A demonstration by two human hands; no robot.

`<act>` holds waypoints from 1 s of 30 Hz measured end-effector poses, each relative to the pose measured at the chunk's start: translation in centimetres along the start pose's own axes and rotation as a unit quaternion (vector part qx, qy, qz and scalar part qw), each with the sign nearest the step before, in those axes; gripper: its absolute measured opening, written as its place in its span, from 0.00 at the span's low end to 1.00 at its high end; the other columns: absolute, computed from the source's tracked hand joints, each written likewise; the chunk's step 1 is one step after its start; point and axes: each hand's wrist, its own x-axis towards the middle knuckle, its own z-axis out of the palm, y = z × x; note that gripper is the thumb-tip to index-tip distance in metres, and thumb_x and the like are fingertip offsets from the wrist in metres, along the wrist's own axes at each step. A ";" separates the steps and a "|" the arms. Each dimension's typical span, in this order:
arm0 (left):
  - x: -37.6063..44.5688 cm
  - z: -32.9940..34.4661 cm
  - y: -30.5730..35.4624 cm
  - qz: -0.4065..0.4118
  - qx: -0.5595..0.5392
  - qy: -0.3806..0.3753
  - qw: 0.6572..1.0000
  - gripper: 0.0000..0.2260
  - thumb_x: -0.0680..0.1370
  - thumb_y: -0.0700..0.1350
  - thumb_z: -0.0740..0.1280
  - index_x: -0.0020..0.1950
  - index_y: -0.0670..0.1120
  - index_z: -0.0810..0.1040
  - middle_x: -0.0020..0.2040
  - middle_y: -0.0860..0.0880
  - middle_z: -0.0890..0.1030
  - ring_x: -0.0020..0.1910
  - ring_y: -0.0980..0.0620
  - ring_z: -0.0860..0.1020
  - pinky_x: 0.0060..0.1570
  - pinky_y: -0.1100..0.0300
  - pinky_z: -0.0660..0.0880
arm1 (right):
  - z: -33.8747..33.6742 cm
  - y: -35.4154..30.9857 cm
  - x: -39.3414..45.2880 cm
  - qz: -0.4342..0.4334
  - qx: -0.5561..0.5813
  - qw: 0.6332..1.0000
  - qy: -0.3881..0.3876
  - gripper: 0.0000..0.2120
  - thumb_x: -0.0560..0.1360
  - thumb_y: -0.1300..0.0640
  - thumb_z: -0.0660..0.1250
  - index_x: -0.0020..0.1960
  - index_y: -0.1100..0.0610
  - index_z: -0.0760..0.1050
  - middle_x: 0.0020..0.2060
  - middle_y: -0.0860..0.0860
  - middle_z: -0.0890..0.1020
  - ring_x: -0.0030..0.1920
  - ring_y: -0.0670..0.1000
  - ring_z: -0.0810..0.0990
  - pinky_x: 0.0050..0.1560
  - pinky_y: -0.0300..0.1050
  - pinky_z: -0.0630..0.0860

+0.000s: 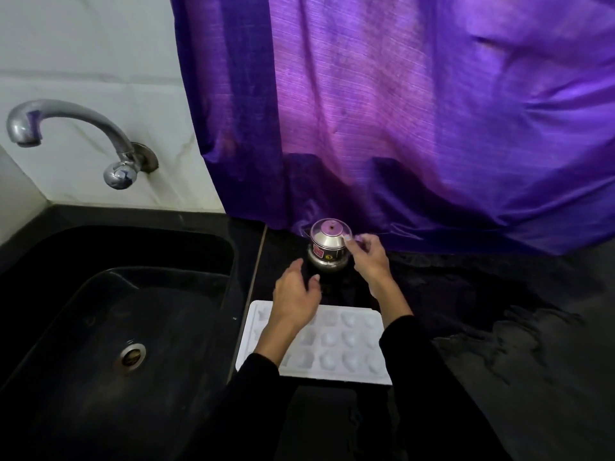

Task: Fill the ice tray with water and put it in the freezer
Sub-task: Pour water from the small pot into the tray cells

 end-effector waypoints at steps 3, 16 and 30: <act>0.0 0.5 0.0 0.006 -0.010 -0.014 1.000 0.25 0.80 0.45 0.63 0.75 0.40 0.62 0.71 0.41 0.70 0.70 0.44 0.69 0.67 0.56 0.66 | -0.4 0.6 0.0 0.027 0.067 0.997 -0.031 0.11 0.72 0.51 0.73 0.43 0.53 0.72 0.44 0.50 0.79 0.49 0.50 0.80 0.54 0.51 0.80; -2.6 0.4 1.0 0.055 -0.055 -0.048 0.996 0.23 0.81 0.42 0.60 0.75 0.41 0.60 0.72 0.42 0.68 0.72 0.47 0.66 0.63 0.65 0.63 | -2.0 0.9 -4.8 0.004 0.081 0.994 0.073 0.14 0.69 0.48 0.76 0.41 0.57 0.75 0.35 0.52 0.82 0.39 0.50 0.83 0.50 0.57 0.82; -10.7 4.0 2.3 0.204 -0.113 -0.123 0.965 0.27 0.82 0.45 0.57 0.78 0.51 0.49 0.79 0.51 0.50 0.77 0.57 0.45 0.69 0.69 0.47 | -9.5 -1.0 -15.1 -0.058 0.037 0.988 0.136 0.18 0.70 0.45 0.74 0.45 0.59 0.76 0.35 0.51 0.83 0.41 0.53 0.84 0.49 0.58 0.82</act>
